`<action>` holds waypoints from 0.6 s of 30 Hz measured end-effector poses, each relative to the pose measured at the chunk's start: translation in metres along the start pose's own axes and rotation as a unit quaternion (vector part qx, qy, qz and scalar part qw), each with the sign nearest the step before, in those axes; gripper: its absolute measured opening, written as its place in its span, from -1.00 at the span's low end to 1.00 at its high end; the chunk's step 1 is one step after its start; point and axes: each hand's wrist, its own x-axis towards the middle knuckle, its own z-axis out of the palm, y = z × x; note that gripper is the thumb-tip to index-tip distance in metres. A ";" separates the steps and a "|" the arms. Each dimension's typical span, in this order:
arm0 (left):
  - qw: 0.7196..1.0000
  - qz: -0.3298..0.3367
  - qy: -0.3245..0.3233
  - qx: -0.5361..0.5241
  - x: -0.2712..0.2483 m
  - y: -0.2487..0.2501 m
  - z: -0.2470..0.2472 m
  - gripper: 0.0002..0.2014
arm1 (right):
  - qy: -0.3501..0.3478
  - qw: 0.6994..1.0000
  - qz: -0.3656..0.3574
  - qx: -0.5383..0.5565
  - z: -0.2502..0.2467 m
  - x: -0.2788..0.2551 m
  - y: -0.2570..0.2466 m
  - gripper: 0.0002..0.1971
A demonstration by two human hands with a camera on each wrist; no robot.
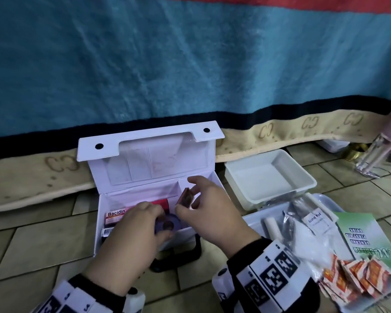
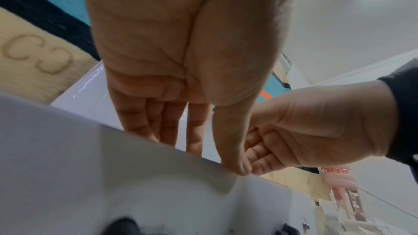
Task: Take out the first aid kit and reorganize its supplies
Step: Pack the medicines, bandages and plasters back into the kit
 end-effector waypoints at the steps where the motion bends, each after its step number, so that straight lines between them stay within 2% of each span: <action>1: 1.000 -0.006 0.009 -0.002 -0.002 -0.003 -0.001 -0.71 | -0.009 1.000 -0.012 -0.023 0.004 0.000 0.000 -0.35; 6: 0.999 -0.040 0.035 -0.013 -0.013 -0.021 -0.005 -0.65 | -0.056 0.992 -0.040 -0.102 0.016 0.001 0.001 -0.33; 10: 0.999 -0.033 0.036 -0.002 -0.016 -0.026 -0.004 -0.66 | -0.070 0.982 -0.045 -0.169 0.025 0.001 -0.002 -0.51; 12: 0.999 -0.031 0.033 -0.001 -0.015 -0.026 -0.005 -0.67 | -0.072 0.978 -0.036 -0.195 0.029 0.001 -0.004 -0.56; 18: 0.999 -0.033 0.032 -0.008 -0.015 -0.026 -0.004 -0.66 | -0.091 0.956 0.010 -0.279 0.040 0.004 -0.008 -0.56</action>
